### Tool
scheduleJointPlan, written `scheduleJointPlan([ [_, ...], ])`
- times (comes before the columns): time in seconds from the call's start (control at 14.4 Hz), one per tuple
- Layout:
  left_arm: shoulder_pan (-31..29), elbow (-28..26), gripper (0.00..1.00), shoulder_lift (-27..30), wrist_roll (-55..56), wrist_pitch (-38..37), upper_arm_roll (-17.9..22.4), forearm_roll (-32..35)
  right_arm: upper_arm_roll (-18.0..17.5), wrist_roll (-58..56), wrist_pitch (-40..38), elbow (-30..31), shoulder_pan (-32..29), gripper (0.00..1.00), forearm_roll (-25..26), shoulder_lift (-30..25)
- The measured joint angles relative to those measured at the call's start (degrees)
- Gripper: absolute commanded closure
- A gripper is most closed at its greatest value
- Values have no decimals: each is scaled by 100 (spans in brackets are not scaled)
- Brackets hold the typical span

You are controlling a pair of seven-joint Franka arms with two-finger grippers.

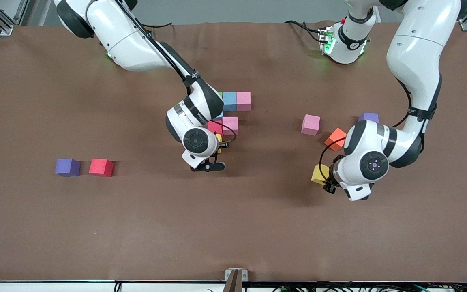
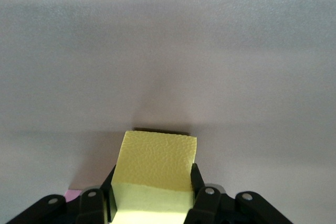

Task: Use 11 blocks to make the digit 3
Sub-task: 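Carry the second yellow cube toward the row with the left gripper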

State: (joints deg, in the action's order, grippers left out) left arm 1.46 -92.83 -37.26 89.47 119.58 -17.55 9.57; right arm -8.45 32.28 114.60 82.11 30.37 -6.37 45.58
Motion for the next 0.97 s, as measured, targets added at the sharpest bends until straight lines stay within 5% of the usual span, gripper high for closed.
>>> scheduleJointPlan([
  [0.62,-26,-714,82,434,1757,118,-517,-18,-13,-95,-14,1,43,46,0,3],
  [0.83,-22,-746,82,444,2340,134,-707,-18,-13,-163,-14,1,58,0,0,4],
  [0.97,-20,-785,82,444,2634,135,-816,-18,-13,-182,-13,1,60,0,0,4],
])
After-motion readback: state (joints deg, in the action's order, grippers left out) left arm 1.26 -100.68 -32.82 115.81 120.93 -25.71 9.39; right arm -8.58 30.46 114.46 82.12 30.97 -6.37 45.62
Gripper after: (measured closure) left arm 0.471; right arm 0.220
